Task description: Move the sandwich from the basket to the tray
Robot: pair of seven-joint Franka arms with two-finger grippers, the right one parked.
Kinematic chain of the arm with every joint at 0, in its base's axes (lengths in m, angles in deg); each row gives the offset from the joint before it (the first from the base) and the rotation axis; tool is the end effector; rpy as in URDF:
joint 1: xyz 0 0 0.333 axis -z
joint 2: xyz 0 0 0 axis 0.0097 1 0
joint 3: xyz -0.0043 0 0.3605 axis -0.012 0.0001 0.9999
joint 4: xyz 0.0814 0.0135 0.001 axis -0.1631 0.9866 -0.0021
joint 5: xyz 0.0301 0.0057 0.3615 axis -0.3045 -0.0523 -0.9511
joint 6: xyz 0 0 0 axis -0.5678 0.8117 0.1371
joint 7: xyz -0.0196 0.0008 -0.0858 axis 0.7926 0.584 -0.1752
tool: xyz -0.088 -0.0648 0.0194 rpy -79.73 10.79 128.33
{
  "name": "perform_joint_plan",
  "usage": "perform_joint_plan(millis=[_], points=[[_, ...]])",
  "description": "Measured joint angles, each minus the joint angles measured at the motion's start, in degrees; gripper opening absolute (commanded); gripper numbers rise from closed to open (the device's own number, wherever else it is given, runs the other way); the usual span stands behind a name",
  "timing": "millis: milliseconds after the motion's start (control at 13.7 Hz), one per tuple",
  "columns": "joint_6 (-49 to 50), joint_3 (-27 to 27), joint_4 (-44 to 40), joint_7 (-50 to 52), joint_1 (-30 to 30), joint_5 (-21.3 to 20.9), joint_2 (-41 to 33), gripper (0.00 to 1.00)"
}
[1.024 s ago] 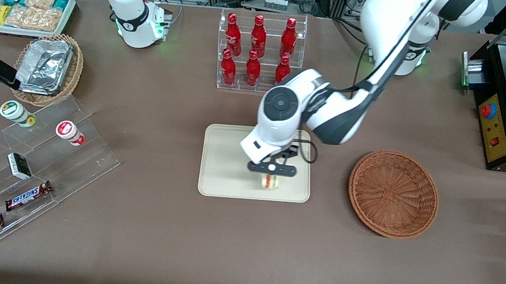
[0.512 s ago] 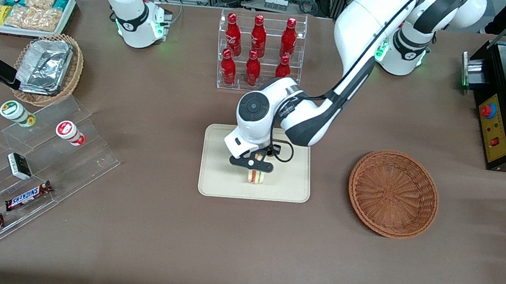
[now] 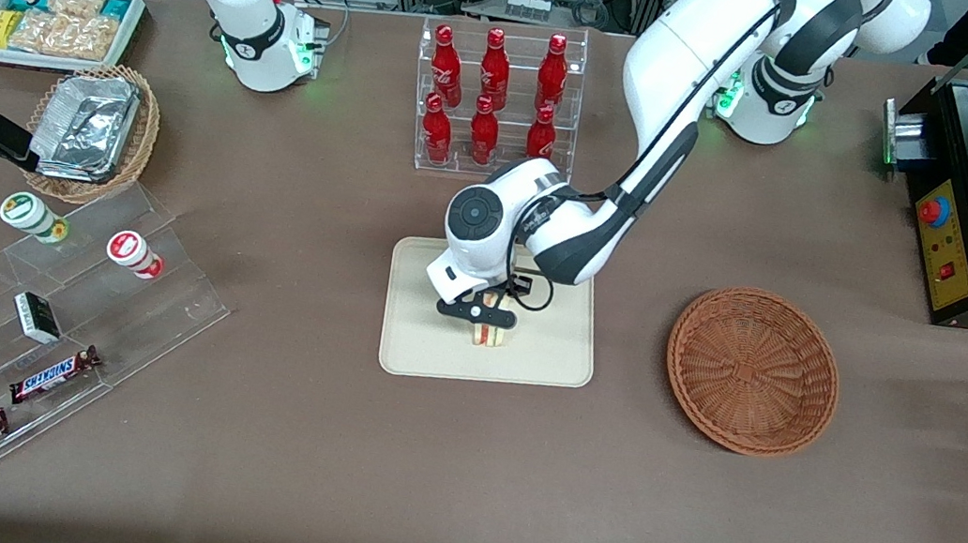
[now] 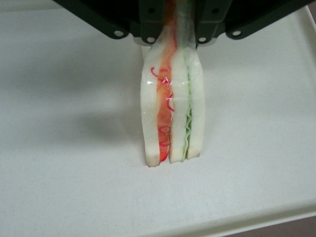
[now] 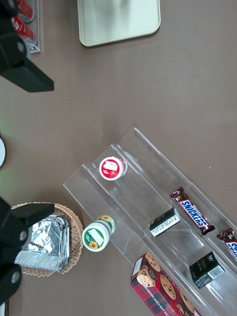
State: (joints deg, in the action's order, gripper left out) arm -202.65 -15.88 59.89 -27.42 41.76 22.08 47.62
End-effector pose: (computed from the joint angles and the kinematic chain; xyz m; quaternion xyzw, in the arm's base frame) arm 0.5029 -0.5290 0.2623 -0.9972 0.0477 0.0428 0.0380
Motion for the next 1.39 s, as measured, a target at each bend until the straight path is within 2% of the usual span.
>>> perform_joint_plan(millis=[293, 512, 732, 878, 1098, 1390], points=[[0.1, 0.2, -1.2, 1.1, 0.0, 0.0, -0.3, 1.00], [5.6, 1.2, -3.5, 2.1, -1.8, 0.0, -5.5, 1.00], [16.0, 1.6, -4.1, 2.0, -8.4, -0.1, -16.1, 1.00], [19.5, 1.7, -2.7, 1.7, -12.6, -0.3, -21.8, 1.00], [19.7, 1.8, 1.9, -0.8, -17.4, -0.8, -25.8, 1.00], [19.4, 1.8, 9.2, -10.3, -24.8, -0.8, -31.5, 1.00]])
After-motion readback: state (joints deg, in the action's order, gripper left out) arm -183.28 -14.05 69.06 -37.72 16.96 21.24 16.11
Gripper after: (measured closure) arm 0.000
